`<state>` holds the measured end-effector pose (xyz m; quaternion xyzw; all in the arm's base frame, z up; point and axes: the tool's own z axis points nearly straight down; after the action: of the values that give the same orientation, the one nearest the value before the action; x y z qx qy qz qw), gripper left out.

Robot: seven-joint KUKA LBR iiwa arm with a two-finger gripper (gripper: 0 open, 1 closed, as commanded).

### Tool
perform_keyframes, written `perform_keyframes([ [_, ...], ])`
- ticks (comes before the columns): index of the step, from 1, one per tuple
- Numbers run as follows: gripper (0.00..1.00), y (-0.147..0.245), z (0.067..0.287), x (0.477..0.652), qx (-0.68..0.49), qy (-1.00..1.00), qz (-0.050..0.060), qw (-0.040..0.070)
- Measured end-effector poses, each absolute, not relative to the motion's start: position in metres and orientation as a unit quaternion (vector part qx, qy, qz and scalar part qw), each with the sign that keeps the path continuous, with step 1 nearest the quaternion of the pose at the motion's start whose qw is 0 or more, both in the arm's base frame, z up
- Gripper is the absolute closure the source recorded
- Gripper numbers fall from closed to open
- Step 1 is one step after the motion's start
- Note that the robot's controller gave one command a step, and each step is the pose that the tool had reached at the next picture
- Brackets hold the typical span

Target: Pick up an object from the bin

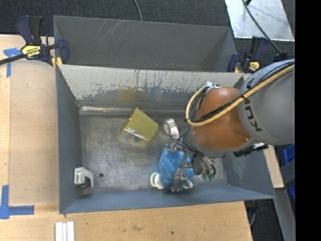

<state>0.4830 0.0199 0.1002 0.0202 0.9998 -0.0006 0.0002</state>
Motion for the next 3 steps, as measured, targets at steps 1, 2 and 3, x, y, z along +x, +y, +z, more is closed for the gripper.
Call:
perform_keyframes([
  [1,0.00,0.012,0.105,0.498,0.127,0.992,0.000,0.001],
  [2,0.00,0.006,0.071,0.488,0.100,0.995,0.000,0.003],
  [3,1.00,0.017,0.075,0.490,0.206,0.979,0.000,0.009],
])
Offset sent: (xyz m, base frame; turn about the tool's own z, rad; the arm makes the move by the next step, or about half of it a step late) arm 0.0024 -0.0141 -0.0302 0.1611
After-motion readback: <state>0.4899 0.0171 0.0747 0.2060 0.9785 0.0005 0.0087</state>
